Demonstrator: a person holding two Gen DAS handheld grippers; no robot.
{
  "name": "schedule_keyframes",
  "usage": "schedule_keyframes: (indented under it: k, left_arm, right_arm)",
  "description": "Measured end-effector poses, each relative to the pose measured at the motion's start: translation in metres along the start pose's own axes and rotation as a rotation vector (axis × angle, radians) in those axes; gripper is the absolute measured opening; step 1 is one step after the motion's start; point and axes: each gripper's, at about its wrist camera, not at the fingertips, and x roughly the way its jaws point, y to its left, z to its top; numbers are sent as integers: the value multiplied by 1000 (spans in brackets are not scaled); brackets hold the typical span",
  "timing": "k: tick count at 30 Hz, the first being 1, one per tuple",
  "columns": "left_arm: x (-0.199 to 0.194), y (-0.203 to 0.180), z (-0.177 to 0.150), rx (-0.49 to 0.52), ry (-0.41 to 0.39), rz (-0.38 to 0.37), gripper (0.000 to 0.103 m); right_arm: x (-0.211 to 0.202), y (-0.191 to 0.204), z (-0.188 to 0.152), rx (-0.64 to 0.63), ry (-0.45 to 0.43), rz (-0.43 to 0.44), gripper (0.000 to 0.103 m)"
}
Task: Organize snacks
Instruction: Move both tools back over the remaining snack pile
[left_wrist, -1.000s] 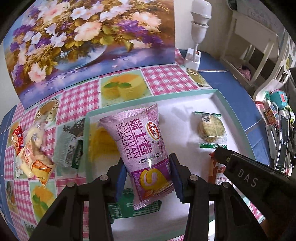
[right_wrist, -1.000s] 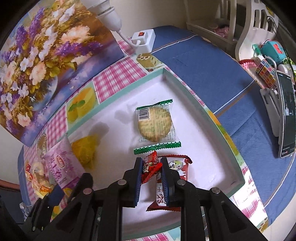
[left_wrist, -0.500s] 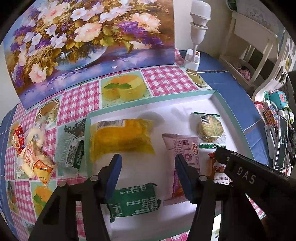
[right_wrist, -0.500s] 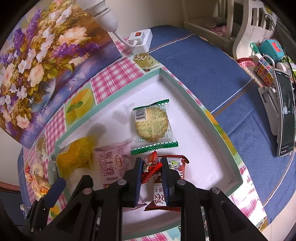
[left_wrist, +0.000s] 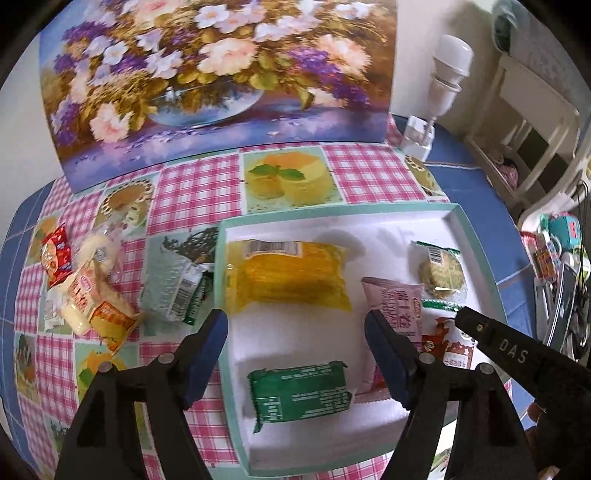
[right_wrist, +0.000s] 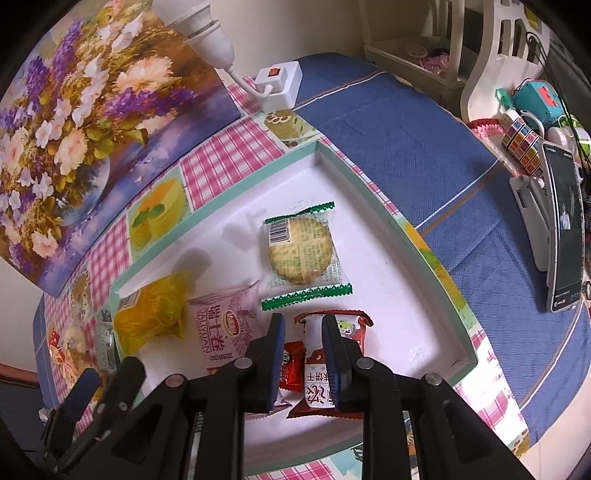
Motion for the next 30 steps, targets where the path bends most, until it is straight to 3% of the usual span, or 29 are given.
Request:
schedule_keyframes:
  k: [7, 10, 11, 12, 14, 19, 24, 30]
  left_arm:
    - [-2, 34, 2, -113, 7, 39, 78]
    - [-5, 56, 2, -177, 1, 75, 86]
    - [-6, 63, 2, -200, -5, 89, 86]
    - [-7, 71, 2, -221, -8, 103, 86]
    - [-9, 88, 1, -272, -10, 130, 86]
    - [-14, 126, -5, -383, -19, 177, 86]
    - [-21, 154, -12, -448, -37, 227, 87]
    - [-33, 178, -17, -519, -69, 231, 87]
  right_arm:
    - [1, 4, -1, -23, 4, -9, 23]
    - [1, 8, -2, -37, 2, -9, 45]
    - [1, 10, -2, -42, 0, -5, 61]
    - [0, 13, -3, -47, -3, -2, 68]
    - [-1, 19, -4, -66, -10, 2, 69]
    - [0, 34, -9, -110, -13, 16, 82]
    - [-1, 45, -13, -143, -24, 33, 102]
    - [-3, 56, -18, -170, -46, 83, 103]
